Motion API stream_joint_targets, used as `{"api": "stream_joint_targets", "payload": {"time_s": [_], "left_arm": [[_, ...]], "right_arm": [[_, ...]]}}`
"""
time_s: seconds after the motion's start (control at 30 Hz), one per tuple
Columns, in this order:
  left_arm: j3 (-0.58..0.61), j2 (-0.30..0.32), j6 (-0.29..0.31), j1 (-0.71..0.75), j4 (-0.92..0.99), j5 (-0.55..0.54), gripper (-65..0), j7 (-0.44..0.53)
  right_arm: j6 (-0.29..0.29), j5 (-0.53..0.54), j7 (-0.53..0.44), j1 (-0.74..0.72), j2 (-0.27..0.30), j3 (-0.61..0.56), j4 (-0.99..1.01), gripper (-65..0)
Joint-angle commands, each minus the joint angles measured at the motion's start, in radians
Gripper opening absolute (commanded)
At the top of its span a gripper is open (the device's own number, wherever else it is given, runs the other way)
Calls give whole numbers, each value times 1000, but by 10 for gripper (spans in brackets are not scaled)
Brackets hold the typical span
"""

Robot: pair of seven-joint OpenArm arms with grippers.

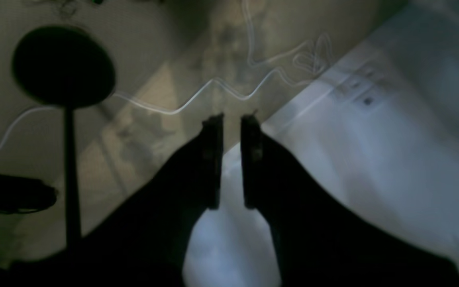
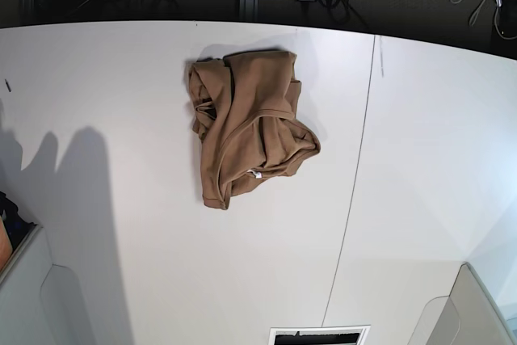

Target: Layout the t-shirt on the table in an organized manner, then fold the t-shirt properly

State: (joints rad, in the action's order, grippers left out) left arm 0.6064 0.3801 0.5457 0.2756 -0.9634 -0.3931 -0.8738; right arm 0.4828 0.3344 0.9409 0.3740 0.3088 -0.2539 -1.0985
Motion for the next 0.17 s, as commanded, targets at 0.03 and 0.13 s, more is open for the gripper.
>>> {"api": "stream_joint_targets", "payload": {"time_s": [0.03,0.13], "left_arm": [[18,-23,-12,-16,25,-6,-564,-10],[18,-54,-19,-27,32,-6,-564,-5]], "right_arm": [[3,6,6,-20,2,3,16,-650],[3,6,6,-29,2,3,13,-650]]}}
